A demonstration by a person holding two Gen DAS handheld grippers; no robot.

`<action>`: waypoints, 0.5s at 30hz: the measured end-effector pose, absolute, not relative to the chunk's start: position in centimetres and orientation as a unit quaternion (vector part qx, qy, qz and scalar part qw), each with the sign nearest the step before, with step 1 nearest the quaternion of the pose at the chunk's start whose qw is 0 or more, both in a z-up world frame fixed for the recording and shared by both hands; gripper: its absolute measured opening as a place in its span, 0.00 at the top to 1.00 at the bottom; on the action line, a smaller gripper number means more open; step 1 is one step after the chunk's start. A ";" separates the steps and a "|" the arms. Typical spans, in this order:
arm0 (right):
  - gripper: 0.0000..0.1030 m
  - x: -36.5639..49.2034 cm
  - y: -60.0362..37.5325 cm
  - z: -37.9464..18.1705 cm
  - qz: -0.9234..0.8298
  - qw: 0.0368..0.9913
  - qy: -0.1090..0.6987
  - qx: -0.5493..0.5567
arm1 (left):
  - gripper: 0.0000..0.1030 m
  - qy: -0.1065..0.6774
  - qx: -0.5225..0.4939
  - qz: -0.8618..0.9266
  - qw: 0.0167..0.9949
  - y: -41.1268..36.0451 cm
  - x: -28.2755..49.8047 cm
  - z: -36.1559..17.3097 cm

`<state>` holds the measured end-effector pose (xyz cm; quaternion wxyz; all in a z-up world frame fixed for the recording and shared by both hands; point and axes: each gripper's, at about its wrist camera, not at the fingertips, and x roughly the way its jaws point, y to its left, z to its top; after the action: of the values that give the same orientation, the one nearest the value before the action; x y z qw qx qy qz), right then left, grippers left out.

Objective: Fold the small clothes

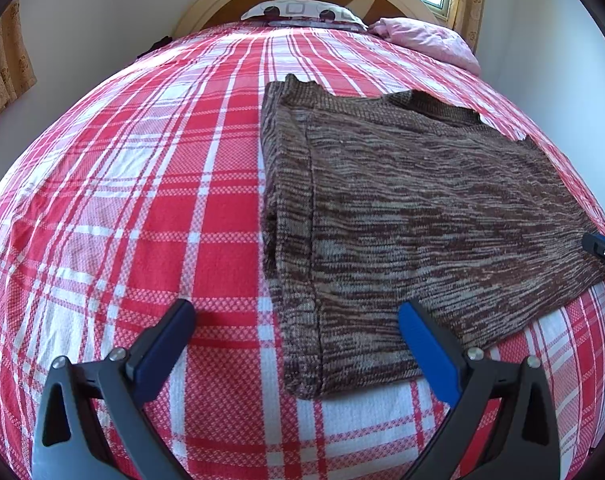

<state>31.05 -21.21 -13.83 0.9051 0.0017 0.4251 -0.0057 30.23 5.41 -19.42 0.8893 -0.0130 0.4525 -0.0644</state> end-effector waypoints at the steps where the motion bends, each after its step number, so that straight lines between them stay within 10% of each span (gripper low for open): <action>1: 0.45 31.2 -19.7 -13.9 0.011 0.905 0.425 -0.004 | 0.00 0.453 -0.013 -0.064 0.889 5.4 30.2 -19.4; 15: 0.41 31.2 -13.9 -18.0 0.072 0.890 0.449 -0.011 | 0.00 0.454 -0.015 -0.066 0.889 5.6 30.0 -19.4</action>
<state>31.21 -13.89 -18.04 0.8905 -0.0108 0.4492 0.0721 29.99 5.55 -19.43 0.8885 -0.0147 0.4538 -0.0656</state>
